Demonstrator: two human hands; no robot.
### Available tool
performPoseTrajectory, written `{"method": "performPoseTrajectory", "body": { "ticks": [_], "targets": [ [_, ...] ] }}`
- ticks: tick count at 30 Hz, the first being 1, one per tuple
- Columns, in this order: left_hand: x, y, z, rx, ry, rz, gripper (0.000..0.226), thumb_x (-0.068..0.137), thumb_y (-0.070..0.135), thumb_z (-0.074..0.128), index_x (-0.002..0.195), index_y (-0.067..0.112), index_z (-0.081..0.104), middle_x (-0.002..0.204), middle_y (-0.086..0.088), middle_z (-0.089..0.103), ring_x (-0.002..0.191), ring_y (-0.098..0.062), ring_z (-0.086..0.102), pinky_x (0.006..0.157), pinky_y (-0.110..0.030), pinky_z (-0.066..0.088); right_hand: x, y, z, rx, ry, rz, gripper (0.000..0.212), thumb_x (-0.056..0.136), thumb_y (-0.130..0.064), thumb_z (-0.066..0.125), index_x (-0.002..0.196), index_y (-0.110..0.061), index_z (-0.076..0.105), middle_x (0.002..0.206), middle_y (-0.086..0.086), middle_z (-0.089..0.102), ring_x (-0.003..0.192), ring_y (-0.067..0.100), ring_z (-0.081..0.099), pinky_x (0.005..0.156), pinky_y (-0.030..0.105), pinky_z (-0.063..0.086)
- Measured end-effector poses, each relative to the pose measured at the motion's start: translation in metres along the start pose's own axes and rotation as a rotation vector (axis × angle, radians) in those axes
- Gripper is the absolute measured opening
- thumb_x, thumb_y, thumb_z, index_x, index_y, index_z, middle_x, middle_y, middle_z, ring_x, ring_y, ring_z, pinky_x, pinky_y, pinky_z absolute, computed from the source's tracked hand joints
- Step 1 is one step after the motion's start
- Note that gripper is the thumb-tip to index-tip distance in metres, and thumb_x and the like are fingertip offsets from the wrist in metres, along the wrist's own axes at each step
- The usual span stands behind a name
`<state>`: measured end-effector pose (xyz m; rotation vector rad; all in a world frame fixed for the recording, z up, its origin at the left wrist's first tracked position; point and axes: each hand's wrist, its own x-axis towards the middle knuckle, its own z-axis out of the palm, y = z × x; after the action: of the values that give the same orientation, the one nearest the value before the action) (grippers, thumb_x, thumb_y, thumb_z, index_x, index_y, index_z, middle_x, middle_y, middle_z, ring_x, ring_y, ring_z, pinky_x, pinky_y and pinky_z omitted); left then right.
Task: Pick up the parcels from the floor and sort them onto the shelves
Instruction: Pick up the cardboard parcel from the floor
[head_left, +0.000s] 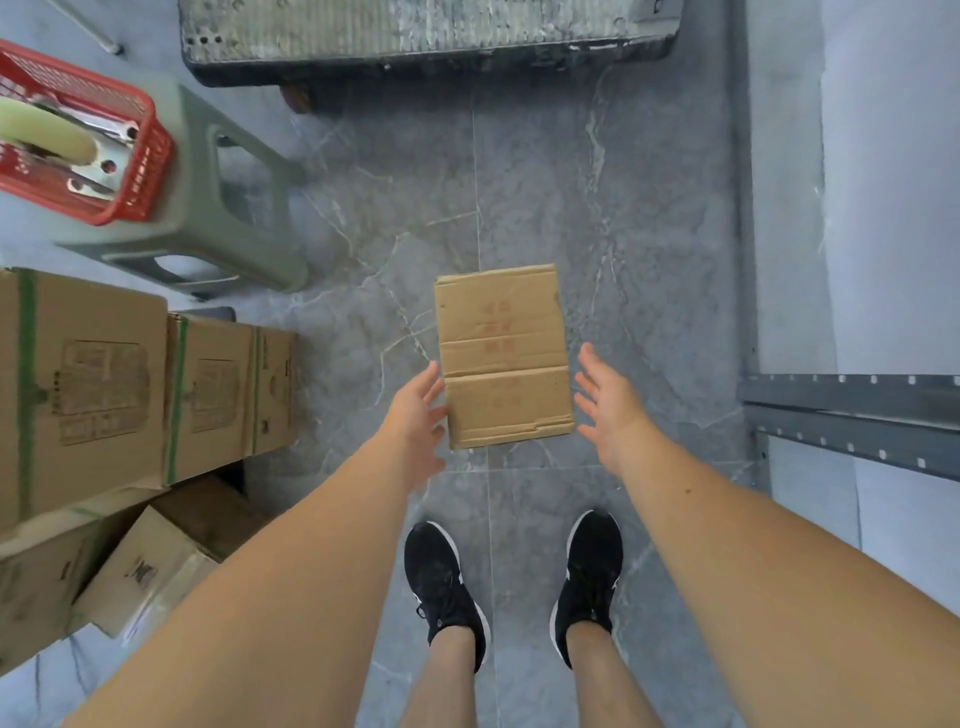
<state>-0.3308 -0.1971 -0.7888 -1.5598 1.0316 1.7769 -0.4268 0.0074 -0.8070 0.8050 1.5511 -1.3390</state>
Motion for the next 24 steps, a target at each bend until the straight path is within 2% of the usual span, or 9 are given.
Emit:
{"method": "performPoseTrajectory", "body": {
  "ticks": [2, 3, 6, 7, 9, 11, 12, 16, 24],
  "targets": [
    [0.027, 0.004, -0.002, 0.019, -0.008, 0.013, 0.071, 0.100, 0.073, 0.041, 0.161, 0.039, 0.039, 0.177, -0.002, 0.021, 0.164, -0.026, 0.012, 0.129, -0.064, 0.007, 0.024, 0.005, -0.001, 0.004, 0.003, -0.011, 0.024, 0.107, -0.058, 0.048, 0.105, -0.042, 0.065, 0.085, -0.035, 0.075, 0.076, -0.014, 0.071, 0.075, 0.024, 0.044],
    [0.039, 0.006, -0.003, 0.024, -0.010, 0.020, 0.070, 0.100, 0.074, 0.040, 0.161, 0.040, 0.039, 0.177, -0.001, 0.023, 0.164, -0.026, 0.014, 0.129, -0.064, 0.007, 0.035, 0.008, 0.000, 0.007, 0.006, -0.023, 0.024, 0.109, -0.055, 0.047, 0.101, -0.041, 0.065, 0.073, -0.035, 0.074, 0.065, -0.016, 0.069, 0.068, 0.024, 0.046],
    [0.067, 0.009, -0.004, 0.017, -0.025, 0.040, 0.068, 0.097, 0.076, 0.043, 0.156, 0.041, 0.049, 0.169, 0.000, 0.041, 0.159, -0.025, 0.029, 0.128, -0.063, 0.015, 0.062, 0.016, 0.001, -0.041, -0.013, -0.057, 0.031, 0.108, -0.051, 0.051, 0.107, -0.030, 0.072, 0.079, -0.026, 0.080, 0.068, -0.010, 0.074, 0.052, 0.014, 0.054],
    [0.076, 0.009, -0.005, 0.010, -0.025, 0.044, 0.067, 0.096, 0.076, 0.045, 0.153, 0.041, 0.053, 0.165, 0.000, 0.047, 0.156, -0.025, 0.035, 0.127, -0.063, 0.018, 0.070, 0.018, 0.001, -0.074, -0.010, -0.067, 0.033, 0.107, -0.053, 0.053, 0.111, -0.028, 0.074, 0.086, -0.022, 0.082, 0.074, -0.006, 0.077, 0.053, 0.014, 0.055],
    [0.090, 0.009, -0.005, -0.001, -0.021, 0.051, 0.065, 0.096, 0.076, 0.047, 0.148, 0.040, 0.058, 0.159, 0.001, 0.054, 0.151, -0.025, 0.042, 0.127, -0.062, 0.023, 0.084, 0.023, 0.003, -0.078, -0.007, -0.048, 0.046, 0.104, -0.059, 0.056, 0.132, -0.026, 0.072, 0.117, -0.011, 0.082, 0.104, 0.007, 0.077, 0.082, 0.026, 0.063],
    [0.101, 0.008, -0.007, 0.004, -0.023, 0.057, 0.065, 0.094, 0.076, 0.049, 0.147, 0.039, 0.059, 0.154, 0.001, 0.058, 0.147, -0.025, 0.048, 0.125, -0.060, 0.028, 0.098, 0.027, 0.003, -0.059, -0.019, -0.031, 0.062, 0.101, -0.063, 0.057, 0.150, -0.025, 0.061, 0.145, -0.001, 0.068, 0.133, 0.022, 0.064, 0.115, 0.046, 0.050],
    [0.106, 0.008, -0.007, 0.000, -0.025, 0.058, 0.065, 0.094, 0.077, 0.050, 0.146, 0.039, 0.059, 0.150, 0.001, 0.061, 0.143, -0.024, 0.052, 0.123, -0.059, 0.033, 0.103, 0.029, 0.004, -0.057, -0.036, -0.030, 0.066, 0.101, -0.064, 0.056, 0.154, -0.025, 0.057, 0.151, 0.001, 0.064, 0.139, 0.025, 0.059, 0.122, 0.050, 0.044],
    [0.119, 0.004, -0.006, -0.057, -0.036, 0.064, 0.063, 0.094, 0.076, 0.051, 0.141, 0.036, 0.064, 0.136, 0.000, 0.072, 0.126, -0.025, 0.067, 0.110, -0.054, 0.050, 0.115, 0.031, 0.005, -0.073, -0.026, -0.042, 0.071, 0.101, -0.064, 0.057, 0.160, -0.024, 0.049, 0.158, 0.000, 0.056, 0.145, 0.025, 0.053, 0.127, 0.049, 0.036],
    [0.126, -0.005, -0.004, -0.154, -0.081, 0.089, 0.070, 0.091, 0.078, 0.056, 0.138, 0.028, 0.069, 0.135, -0.006, 0.074, 0.126, -0.032, 0.069, 0.114, -0.056, 0.049, 0.120, 0.038, 0.003, 0.032, -0.088, -0.064, 0.056, 0.103, -0.058, 0.057, 0.147, -0.024, 0.065, 0.141, 0.001, 0.071, 0.131, 0.026, 0.066, 0.120, 0.051, 0.046]
  ]
}}
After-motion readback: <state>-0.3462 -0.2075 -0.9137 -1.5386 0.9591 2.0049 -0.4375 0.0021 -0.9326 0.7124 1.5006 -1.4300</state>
